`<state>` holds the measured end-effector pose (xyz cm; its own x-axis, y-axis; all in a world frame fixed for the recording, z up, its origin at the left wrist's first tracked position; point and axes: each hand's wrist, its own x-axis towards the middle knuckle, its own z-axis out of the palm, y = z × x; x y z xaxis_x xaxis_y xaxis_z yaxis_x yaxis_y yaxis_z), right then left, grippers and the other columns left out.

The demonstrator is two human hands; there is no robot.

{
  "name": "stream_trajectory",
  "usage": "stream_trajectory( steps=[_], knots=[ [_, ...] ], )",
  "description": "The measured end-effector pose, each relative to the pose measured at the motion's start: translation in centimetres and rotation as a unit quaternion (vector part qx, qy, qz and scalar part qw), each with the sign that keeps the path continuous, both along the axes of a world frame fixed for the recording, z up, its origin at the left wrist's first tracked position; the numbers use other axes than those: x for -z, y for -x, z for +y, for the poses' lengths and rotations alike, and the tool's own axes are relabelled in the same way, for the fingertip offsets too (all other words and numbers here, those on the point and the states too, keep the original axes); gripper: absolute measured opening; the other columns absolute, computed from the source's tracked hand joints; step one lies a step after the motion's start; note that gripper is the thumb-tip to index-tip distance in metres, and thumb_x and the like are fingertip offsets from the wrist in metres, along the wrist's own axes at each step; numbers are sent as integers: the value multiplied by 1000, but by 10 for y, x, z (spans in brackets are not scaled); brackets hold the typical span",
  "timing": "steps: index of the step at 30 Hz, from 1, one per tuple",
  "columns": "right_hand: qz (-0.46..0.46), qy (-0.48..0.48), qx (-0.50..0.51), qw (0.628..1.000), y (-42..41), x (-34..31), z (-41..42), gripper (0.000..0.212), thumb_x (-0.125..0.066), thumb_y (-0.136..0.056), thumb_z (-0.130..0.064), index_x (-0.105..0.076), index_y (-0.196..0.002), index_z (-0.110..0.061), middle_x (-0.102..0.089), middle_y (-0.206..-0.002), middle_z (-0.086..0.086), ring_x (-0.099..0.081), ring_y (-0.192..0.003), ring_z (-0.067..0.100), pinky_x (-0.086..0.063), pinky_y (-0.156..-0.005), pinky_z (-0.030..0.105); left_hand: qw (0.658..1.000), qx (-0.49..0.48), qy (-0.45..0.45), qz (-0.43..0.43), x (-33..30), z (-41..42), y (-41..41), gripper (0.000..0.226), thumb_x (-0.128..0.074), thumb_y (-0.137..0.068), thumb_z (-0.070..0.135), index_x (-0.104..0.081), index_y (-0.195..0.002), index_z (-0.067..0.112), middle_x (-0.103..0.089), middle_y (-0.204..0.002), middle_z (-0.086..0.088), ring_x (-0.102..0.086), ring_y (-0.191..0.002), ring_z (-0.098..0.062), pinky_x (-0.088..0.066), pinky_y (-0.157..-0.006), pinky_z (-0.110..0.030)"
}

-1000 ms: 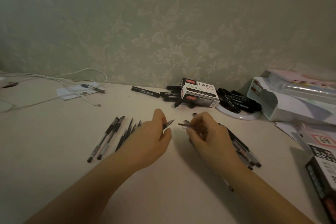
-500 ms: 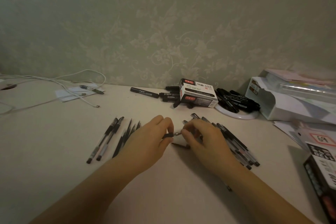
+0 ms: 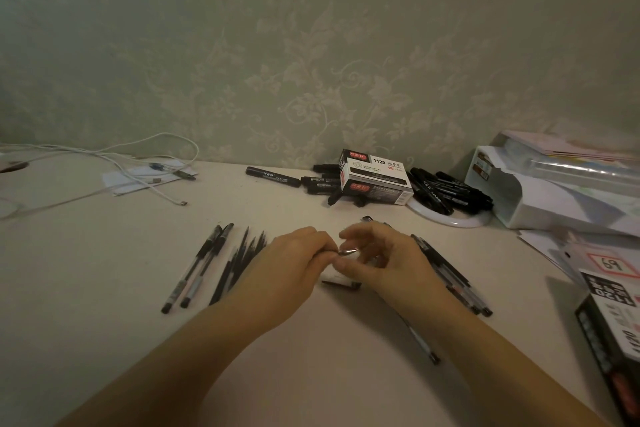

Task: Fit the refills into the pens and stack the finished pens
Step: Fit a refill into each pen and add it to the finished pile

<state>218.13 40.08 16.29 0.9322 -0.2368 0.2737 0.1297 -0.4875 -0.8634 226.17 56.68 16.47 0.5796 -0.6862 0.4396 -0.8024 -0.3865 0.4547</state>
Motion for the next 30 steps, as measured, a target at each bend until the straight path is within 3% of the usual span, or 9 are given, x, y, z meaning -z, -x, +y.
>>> stream_trajectory(
  steps=[2, 5, 8, 13, 22, 24, 26, 28, 30],
  knots=[
    [3, 18, 13, 1000, 1, 0, 2, 26, -66, -79, -58, -69, -95, -38, -70, -91, -19, -65, -80, -1, -50, -67, 17, 1000, 4, 7, 0, 0, 0, 0, 18, -46, -98, 30, -63, -102, 26, -59, -91, 10, -54, -81, -3, -45, -73, -24],
    [2, 23, 15, 1000, 1, 0, 1, 14, -63, -91, -44, -70, -85, -33, -72, -80, -12, -65, -74, 1, -45, -69, 18, 1000, 6, 14, -4, 0, 0, 0, 17, -48, -98, 31, -64, -102, 26, -60, -91, 11, -53, -82, -3, -45, -73, -24],
    [-7, 16, 4, 1000, 0, -1, -1, 11, -71, -89, -25, -69, -92, -36, -71, -90, -15, -64, -81, 7, -49, -70, 18, 1000, 0, 14, -6, 2, 0, -1, 17, -48, -98, 31, -63, -102, 25, -58, -89, 11, -52, -81, -3, -44, -72, -23],
    [4, -11, 26, 1000, 0, 0, 1, 12, -66, -89, -44, -69, -94, -34, -72, -89, -14, -66, -84, 0, -49, -71, 12, 1000, 2, 21, -2, 2, -1, -1, 17, -48, -97, 31, -63, -101, 25, -59, -90, 11, -53, -82, -2, -45, -73, -24],
    [-8, -100, 57, 993, -1, -3, -3, 8, -72, -88, -19, -72, -88, -27, -75, -83, -9, -68, -77, 0, -49, -64, 9, 1000, -13, 25, 12, 1, 1, -2, 18, -46, -98, 32, -62, -105, 26, -61, -91, 11, -56, -83, -3, -50, -76, -30],
    [-6, -43, 95, 995, -1, -4, -7, 10, -71, -89, -20, -72, -89, -30, -73, -86, -13, -66, -81, -1, -50, -66, 11, 999, -23, 19, 19, 1, 2, -3, 18, -45, -99, 33, -56, -112, 30, -60, -89, 11, -56, -79, -3, -49, -70, -23],
    [6, 122, 104, 987, 0, -5, -9, 11, -68, -91, -20, -73, -94, -30, -70, -90, -15, -62, -85, 2, -48, -72, 12, 999, -30, 8, 22, 3, 2, -3, 18, -44, -99, 33, -49, -116, 34, -58, -86, 11, -55, -75, -2, -42, -63, -14],
    [20, 282, 68, 957, 0, -2, -7, 15, -63, -95, -19, -73, -102, -27, -67, -101, -11, -57, -95, 7, -47, -85, 22, 999, -32, -1, 19, 4, 2, -3, 17, -44, -99, 33, -47, -116, 35, -57, -86, 12, -54, -75, -2, -40, -62, -13],
    [38, 355, 39, 933, -2, 2, -5, 19, -58, -97, -21, -72, -108, -28, -65, -108, -10, -51, -103, 11, -42, -93, 32, 999, -31, -5, 19, 4, 2, -2, 16, -44, -99, 33, -47, -115, 35, -57, -86, 12, -53, -74, -2, -41, -62, -14]
  ],
)
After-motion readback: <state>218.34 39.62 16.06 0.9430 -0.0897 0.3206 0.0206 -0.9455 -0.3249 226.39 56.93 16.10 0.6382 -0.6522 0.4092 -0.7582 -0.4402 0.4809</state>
